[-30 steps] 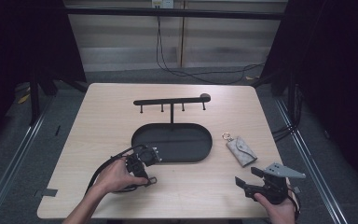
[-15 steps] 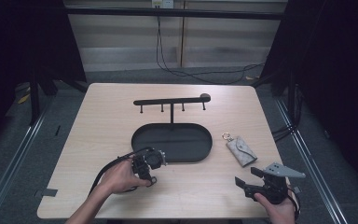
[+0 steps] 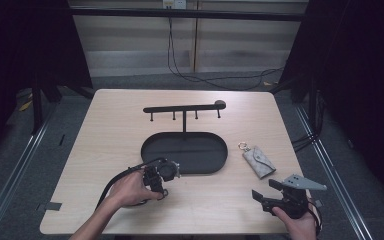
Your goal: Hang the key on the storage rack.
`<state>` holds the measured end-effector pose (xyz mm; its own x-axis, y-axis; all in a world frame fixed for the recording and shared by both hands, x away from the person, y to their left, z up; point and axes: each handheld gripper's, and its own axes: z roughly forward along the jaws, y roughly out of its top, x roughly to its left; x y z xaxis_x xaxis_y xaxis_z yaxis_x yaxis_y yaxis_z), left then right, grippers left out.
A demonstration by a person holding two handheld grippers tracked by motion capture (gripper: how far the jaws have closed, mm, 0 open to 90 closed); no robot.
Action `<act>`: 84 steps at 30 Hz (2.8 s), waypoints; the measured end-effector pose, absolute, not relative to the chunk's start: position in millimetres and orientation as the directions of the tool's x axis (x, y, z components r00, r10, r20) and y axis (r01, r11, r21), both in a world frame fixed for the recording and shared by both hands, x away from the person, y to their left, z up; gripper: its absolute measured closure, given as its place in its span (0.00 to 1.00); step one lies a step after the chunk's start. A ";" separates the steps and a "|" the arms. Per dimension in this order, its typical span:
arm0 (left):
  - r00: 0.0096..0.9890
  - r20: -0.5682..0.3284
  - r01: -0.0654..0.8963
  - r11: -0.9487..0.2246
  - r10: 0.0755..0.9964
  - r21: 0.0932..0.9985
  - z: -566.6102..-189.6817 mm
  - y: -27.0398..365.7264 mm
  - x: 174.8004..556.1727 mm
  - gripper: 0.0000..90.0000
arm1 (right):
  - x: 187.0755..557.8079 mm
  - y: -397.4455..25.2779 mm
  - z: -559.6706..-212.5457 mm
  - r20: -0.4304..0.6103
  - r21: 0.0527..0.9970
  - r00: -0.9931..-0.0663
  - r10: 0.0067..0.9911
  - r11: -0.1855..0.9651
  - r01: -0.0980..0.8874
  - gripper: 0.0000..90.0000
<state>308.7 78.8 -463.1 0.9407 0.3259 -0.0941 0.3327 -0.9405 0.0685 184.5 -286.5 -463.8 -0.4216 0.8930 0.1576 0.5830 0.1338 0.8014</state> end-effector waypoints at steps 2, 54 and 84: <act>0.937 -0.110 0.340 -0.937 0.331 0.076 -462.9 80.7 310.0 0.78 | 184.6 -286.6 -463.8 0.159 0.801 -0.421 0.893 0.133 0.583 0.25; 0.855 -0.118 0.519 -0.825 0.506 0.224 -375.9 141.0 321.9 0.78 | 184.5 -286.9 -463.7 0.155 0.804 -0.418 0.895 0.131 0.579 0.25; 0.785 -0.064 0.614 -0.761 0.616 0.209 -332.2 169.4 332.5 0.78 | 184.7 -286.8 -463.8 0.156 0.804 -0.414 0.897 0.128 0.580 0.25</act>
<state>332.5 169.4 -332.2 0.7849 0.6163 -0.0641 0.6145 -0.7608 0.2088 184.7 -286.8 -463.8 -0.4138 0.8968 0.1562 0.5803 0.1277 0.8043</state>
